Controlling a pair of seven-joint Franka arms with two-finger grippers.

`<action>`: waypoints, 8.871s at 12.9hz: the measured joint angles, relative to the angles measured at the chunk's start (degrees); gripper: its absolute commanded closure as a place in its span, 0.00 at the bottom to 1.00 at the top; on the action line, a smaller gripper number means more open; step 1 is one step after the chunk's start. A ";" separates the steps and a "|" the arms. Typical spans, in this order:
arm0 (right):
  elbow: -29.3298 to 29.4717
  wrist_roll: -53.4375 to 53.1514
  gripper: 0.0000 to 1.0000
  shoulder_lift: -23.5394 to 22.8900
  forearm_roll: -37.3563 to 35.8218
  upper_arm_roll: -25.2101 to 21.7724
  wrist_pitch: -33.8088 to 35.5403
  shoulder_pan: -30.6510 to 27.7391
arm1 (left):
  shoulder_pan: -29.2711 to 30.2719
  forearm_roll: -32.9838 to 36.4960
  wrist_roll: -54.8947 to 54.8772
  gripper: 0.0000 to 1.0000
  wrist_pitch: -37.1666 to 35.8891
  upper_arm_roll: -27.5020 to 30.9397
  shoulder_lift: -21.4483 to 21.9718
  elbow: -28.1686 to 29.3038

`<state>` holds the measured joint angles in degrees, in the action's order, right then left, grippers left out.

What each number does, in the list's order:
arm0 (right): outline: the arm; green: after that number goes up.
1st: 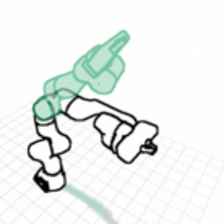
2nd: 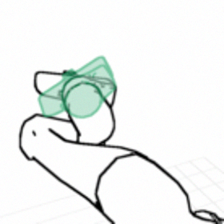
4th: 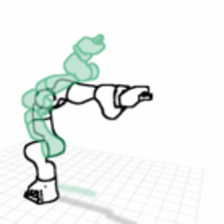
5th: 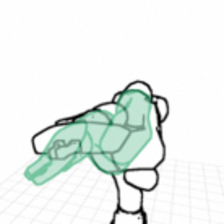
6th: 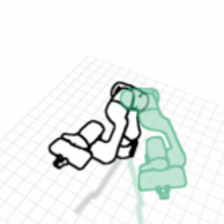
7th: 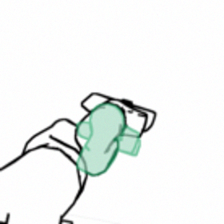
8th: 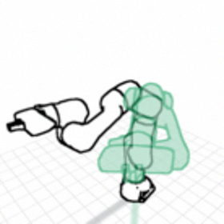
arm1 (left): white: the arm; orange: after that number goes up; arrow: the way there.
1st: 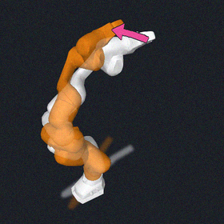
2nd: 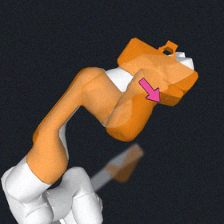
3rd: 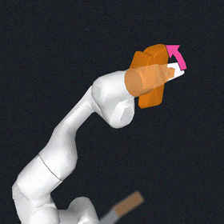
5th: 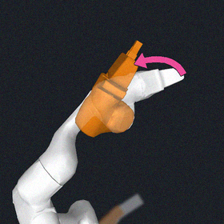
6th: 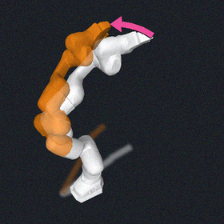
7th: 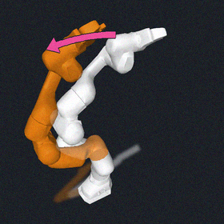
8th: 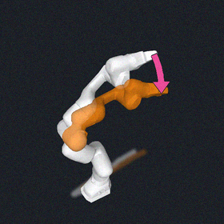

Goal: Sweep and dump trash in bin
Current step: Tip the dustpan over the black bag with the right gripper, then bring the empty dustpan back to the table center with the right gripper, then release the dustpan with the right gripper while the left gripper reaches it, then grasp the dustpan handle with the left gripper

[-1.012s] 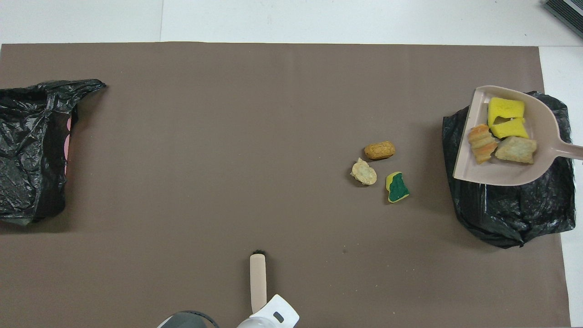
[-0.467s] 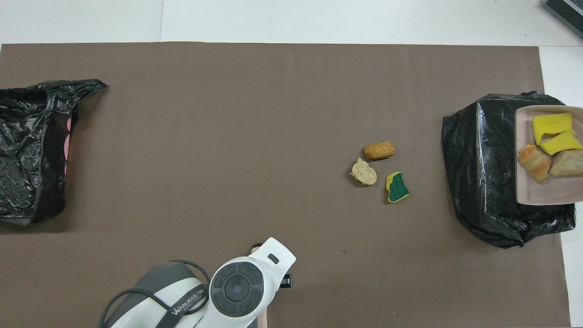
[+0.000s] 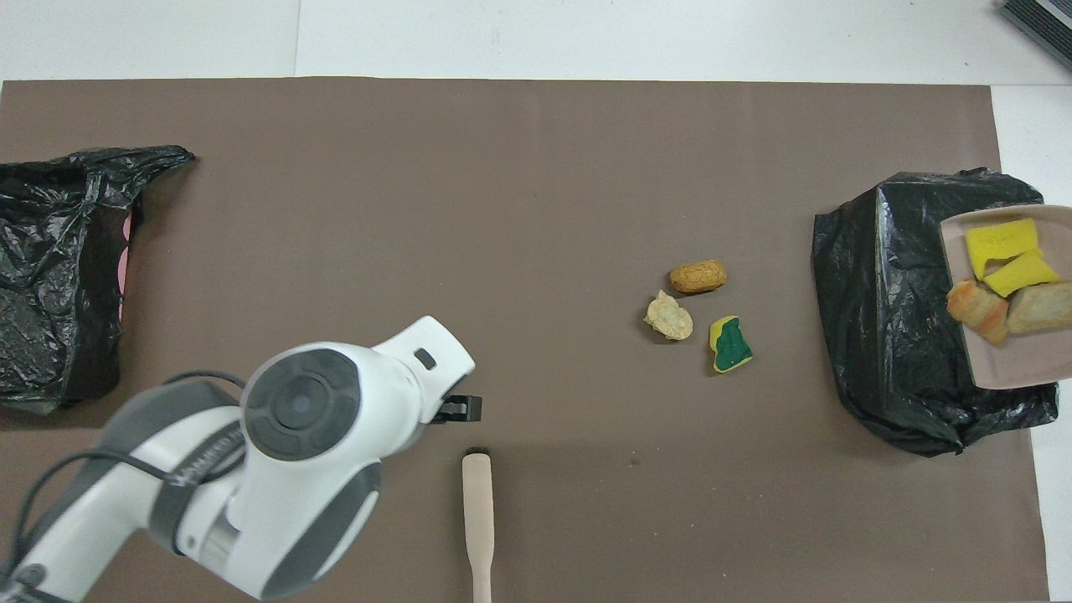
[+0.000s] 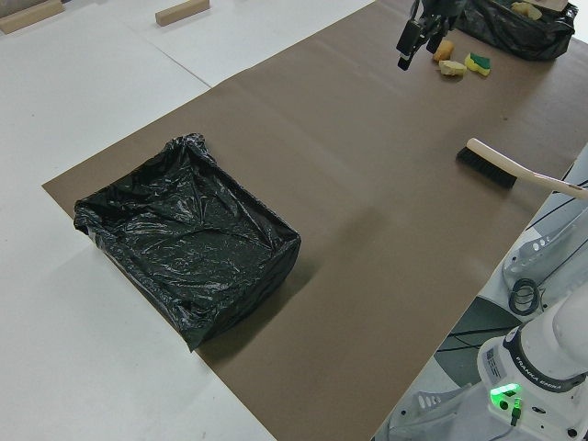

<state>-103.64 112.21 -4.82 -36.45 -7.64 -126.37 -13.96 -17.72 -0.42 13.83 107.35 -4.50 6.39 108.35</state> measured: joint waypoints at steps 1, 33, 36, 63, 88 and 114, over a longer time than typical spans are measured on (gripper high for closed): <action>-0.01 2.72 1.00 0.00 -0.05 0.01 -0.48 0.09 | 1.47 0.26 -1.68 0.00 -1.67 -0.02 -0.19 -2.51; -2.29 -44.26 1.00 12.79 -2.61 10.56 32.43 13.62 | 14.44 -0.10 -18.36 0.00 -25.72 3.99 -6.12 -28.45; -2.13 -59.35 1.00 12.79 5.23 13.17 32.85 13.63 | 13.00 -0.10 -18.39 0.00 -26.00 4.64 -6.11 -28.45; 22.98 -151.79 1.00 -27.30 39.40 17.18 13.14 43.89 | 12.81 -0.10 -19.00 0.00 -30.92 5.71 -5.56 -27.76; 11.02 -147.51 0.00 -8.17 43.61 17.58 29.60 41.83 | 7.85 -0.16 -10.72 0.00 -20.69 4.70 -8.67 -23.71; -27.88 -160.11 0.46 4.99 56.04 17.66 2.85 65.65 | -16.63 -0.36 17.15 0.31 19.26 4.20 -26.96 -5.44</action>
<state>-131.52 -47.90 0.17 19.58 10.02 -123.51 51.69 -34.35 -0.78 30.98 126.61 -0.30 -20.57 102.92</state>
